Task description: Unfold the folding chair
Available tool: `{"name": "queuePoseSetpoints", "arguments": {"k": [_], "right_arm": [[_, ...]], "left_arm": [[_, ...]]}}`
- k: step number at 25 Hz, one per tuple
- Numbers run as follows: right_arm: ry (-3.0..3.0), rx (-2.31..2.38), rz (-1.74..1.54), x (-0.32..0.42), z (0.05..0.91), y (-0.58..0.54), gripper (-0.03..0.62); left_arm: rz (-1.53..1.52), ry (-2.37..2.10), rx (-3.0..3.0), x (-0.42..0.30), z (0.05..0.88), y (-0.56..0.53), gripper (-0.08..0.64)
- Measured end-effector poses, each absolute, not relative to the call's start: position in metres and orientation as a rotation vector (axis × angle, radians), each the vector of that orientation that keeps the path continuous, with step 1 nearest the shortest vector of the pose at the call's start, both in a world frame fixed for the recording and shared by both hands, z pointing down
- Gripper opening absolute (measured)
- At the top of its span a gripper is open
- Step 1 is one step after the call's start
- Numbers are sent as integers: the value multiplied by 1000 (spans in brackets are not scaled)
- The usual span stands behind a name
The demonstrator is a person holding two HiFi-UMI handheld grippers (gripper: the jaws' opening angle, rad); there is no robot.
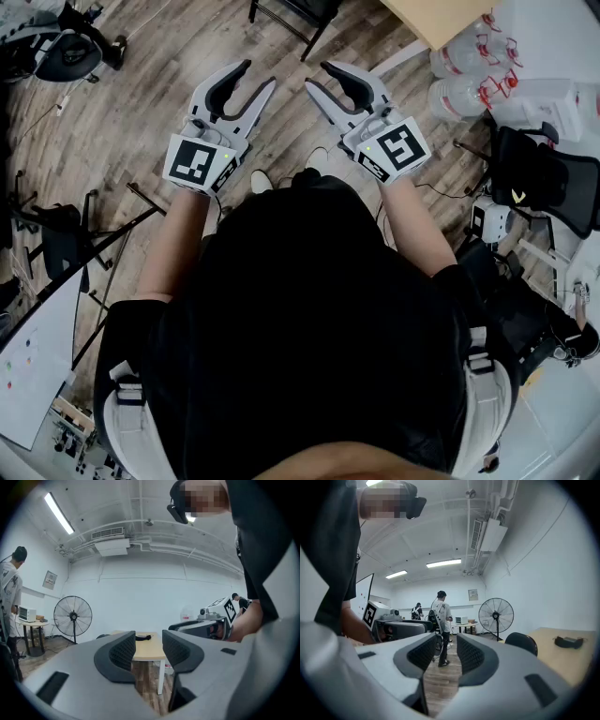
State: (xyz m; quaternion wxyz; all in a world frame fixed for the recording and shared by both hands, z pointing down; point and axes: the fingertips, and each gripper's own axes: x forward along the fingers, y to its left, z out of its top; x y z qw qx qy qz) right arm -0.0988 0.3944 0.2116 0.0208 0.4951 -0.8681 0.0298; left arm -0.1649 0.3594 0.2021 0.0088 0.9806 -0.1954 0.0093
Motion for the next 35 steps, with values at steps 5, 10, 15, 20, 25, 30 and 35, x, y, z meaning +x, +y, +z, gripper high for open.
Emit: {"name": "queuePoseSetpoints", "arguments": {"k": [5, 10, 15, 20, 25, 30, 35], "right_arm": [[-2699, 1563, 107, -81, 212, 395, 126], [-2707, 1637, 118, -62, 210, 392, 126], [-2687, 1663, 87, -45, 208, 390, 126], [-2690, 1644, 67, -23, 209, 387, 126], [-2707, 1607, 54, -1, 211, 388, 126], [-2719, 1577, 52, 23, 214, 389, 126], [-2716, 1610, 68, 52, 218, 382, 126]], "left_arm": [[35, -644, 3057, -152, 205, 359, 173], [34, -648, 3049, -141, 211, 357, 172], [32, -653, 3045, -127, 210, 355, 172], [42, -662, 3046, -102, 209, 353, 172], [46, -682, 3057, -73, 207, 353, 172], [46, -712, 3054, -47, 207, 353, 170], [40, -728, 3035, -26, 209, 346, 170]]}}
